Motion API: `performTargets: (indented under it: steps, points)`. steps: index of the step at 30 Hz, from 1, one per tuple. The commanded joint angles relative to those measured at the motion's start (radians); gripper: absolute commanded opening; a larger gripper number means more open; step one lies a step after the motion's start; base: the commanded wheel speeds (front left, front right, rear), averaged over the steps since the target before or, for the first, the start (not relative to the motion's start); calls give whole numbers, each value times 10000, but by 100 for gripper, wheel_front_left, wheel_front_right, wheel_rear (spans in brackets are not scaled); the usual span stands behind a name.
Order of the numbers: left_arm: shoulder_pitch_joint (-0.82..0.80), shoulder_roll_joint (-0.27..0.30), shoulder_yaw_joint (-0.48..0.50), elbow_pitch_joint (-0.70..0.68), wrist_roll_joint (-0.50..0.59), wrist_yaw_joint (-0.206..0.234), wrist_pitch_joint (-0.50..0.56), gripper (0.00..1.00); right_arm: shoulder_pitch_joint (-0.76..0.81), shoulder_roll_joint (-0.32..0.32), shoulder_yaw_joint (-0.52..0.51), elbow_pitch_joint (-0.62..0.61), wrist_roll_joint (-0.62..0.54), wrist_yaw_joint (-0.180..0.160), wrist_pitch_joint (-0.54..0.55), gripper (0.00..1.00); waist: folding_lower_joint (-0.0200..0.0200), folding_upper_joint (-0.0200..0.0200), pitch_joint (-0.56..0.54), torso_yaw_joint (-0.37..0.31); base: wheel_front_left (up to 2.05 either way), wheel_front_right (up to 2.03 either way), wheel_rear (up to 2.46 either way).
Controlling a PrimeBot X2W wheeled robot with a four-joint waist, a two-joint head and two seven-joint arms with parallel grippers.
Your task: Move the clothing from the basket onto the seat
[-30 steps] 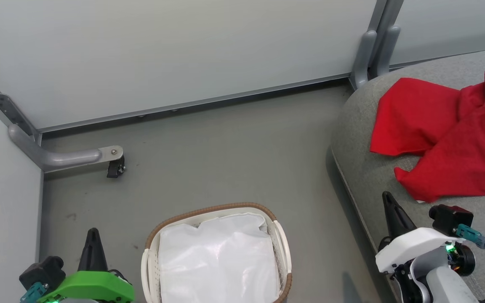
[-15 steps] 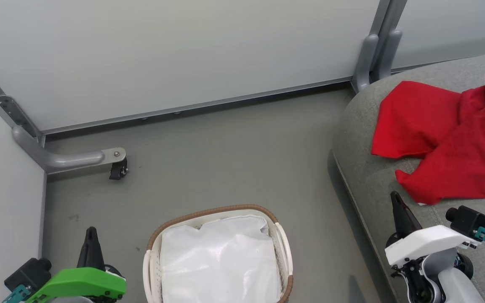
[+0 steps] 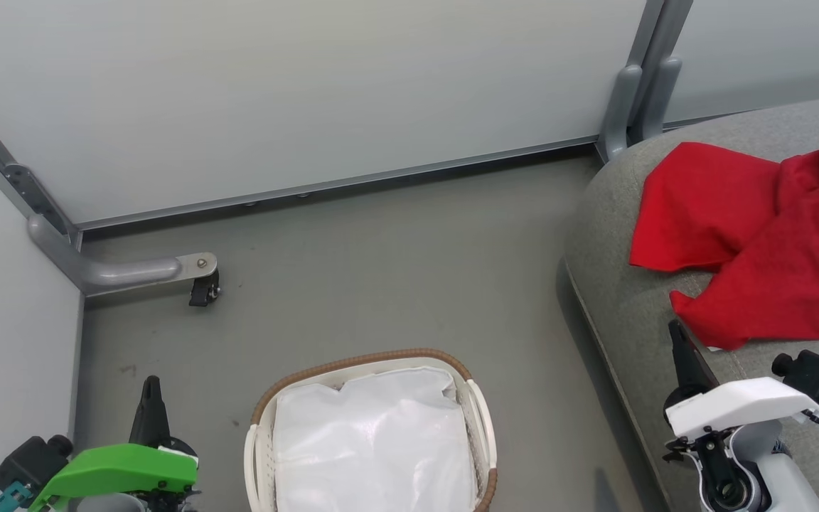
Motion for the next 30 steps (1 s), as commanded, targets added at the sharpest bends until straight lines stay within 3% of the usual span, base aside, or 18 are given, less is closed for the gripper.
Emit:
performTargets:
  steps: [1, 30]
  points:
    - [-293, 49, 53, -145, -305, -89, 74, 0, 54, -55, -77, -189, 343, -5, 90, 0, 1, -1, -13, 9, 0, 0, 0]
    - [-471, 62, 309, -379, -3225, -359, 878, 0, 326, -55, -440, -702, 3477, -7, 904, 0, 1, -1, -226, 139, 0, 0, 0]
